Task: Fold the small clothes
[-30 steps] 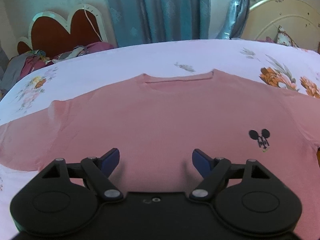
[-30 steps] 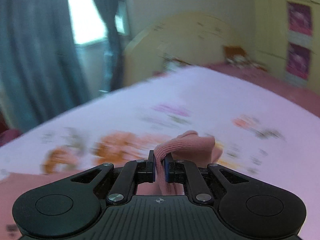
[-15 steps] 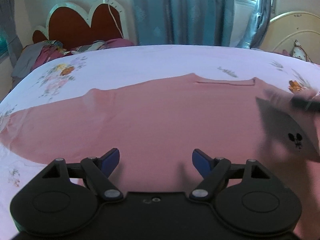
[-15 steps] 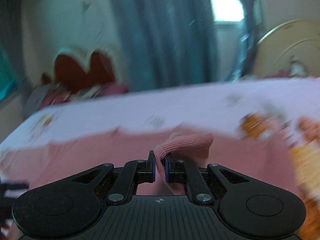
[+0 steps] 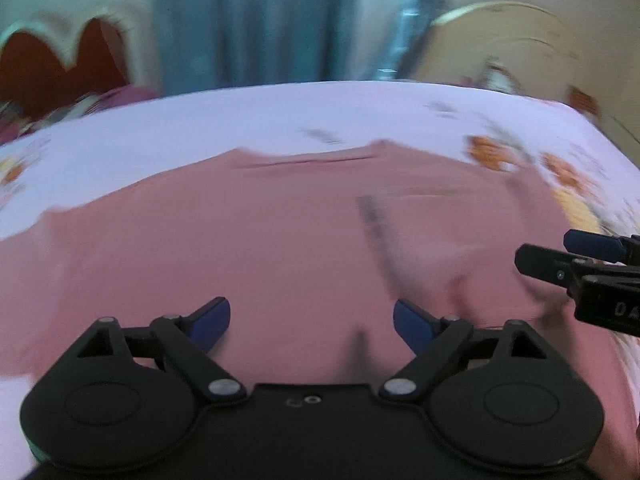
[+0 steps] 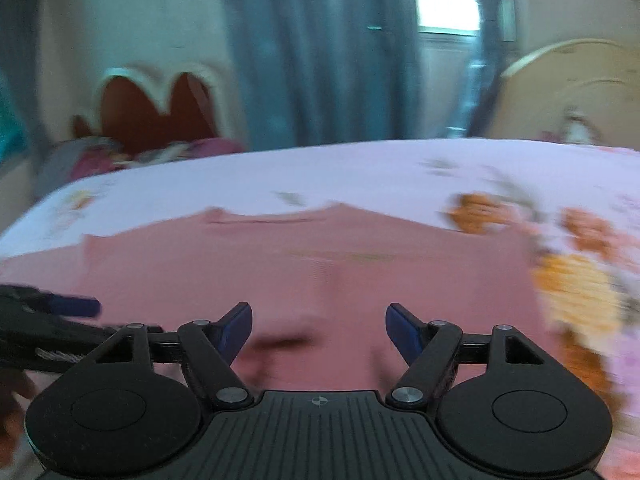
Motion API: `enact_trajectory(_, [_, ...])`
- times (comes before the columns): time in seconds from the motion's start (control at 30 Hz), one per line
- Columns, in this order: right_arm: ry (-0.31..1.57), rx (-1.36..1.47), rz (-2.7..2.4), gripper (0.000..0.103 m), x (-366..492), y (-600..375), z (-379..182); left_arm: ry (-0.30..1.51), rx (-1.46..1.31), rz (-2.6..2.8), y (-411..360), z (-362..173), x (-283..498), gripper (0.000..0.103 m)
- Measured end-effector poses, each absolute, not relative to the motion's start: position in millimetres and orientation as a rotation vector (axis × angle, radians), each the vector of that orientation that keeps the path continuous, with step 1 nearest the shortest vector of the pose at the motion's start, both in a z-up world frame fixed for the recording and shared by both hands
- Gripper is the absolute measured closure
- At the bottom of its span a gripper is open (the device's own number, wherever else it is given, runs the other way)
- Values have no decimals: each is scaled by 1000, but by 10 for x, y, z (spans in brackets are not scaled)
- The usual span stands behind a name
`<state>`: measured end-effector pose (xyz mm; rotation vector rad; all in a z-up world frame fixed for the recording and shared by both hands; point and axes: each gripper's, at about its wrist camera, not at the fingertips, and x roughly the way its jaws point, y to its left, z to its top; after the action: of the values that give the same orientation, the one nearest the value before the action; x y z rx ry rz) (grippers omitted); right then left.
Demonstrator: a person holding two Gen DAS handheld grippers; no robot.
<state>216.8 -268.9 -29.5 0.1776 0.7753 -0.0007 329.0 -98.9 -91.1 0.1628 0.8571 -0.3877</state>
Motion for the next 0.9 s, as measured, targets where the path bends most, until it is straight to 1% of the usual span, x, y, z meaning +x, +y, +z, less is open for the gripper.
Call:
enact_trajectory(0.1, [808, 200, -101, 30, 1947, -3031, -356, 827, 235, -449, -1367, -986, 3249, 15])
enact_trajectory(0.2, [839, 227, -171, 30, 1770, -3285, -434, 823, 281, -479, -1604, -1093, 3244, 15])
enact_trajectory(0.27, [853, 231, -200, 30, 1686, -3365, -452, 788, 324, -468, -1720, -1188, 3261, 15])
enact_trajectory(0.3, [859, 233, -210, 30, 1653, -3399, -469, 776, 345, -437, -1763, -1244, 3302, 18])
enact_trajectory(0.33, [863, 239, -217, 30, 1613, -3436, -477, 778, 352, -410, -1785, -1282, 3329, 23])
enact_trajectory(0.37, [868, 243, -223, 30, 1611, -3463, -495, 788, 339, -397, -1768, -1326, 3395, 25])
enact_trajectory(0.4, [873, 244, -227, 30, 1624, -3482, -527, 798, 310, -396, -1720, -1345, 3457, 34])
enact_trajectory(0.43, [877, 243, -231, 30, 1651, -3483, -557, 806, 259, -400, -1643, -1345, 3515, 49])
enact_trajectory(0.47, [881, 243, -235, 30, 1648, -3491, -577, 807, 202, -409, -1566, -1332, 3562, 55])
enact_trajectory(0.5, [887, 242, -237, 30, 1667, -3491, -611, 804, 141, -425, -1489, -1314, 3615, 67])
enact_trajectory(0.53, [888, 243, -241, 30, 1684, -3494, -642, 802, 107, -431, -1407, -1287, 3632, 77])
enact_trajectory(0.57, [890, 246, -242, 30, 1698, -3500, -656, 800, 82, -429, -1361, -1271, 3668, 82])
enact_trajectory(0.6, [892, 250, -240, 30, 1731, -3505, -672, 798, 59, -435, -1313, -1257, 3695, 94])
enact_trajectory(0.7, [888, 257, -240, 31, 1845, -3515, -714, 786, -37, -433, -1159, -1199, 3789, 95])
enact_trajectory(0.73, [886, 256, -242, 37, 1883, -3520, -732, 773, -71, -428, -1097, -1147, 3784, 95])
enact_trajectory(0.77, [892, 260, -242, 49, 1919, -3524, -750, 755, -109, -423, -1028, -1086, 3795, 95])
enact_trajectory(0.8, [895, 266, -246, 52, 1952, -3529, -765, 739, -134, -421, -983, -1033, 3809, 95])
enact_trajectory(0.9, [884, 265, -251, 53, 2024, -3530, -775, 662, -178, -386, -821, -833, 3835, 95])
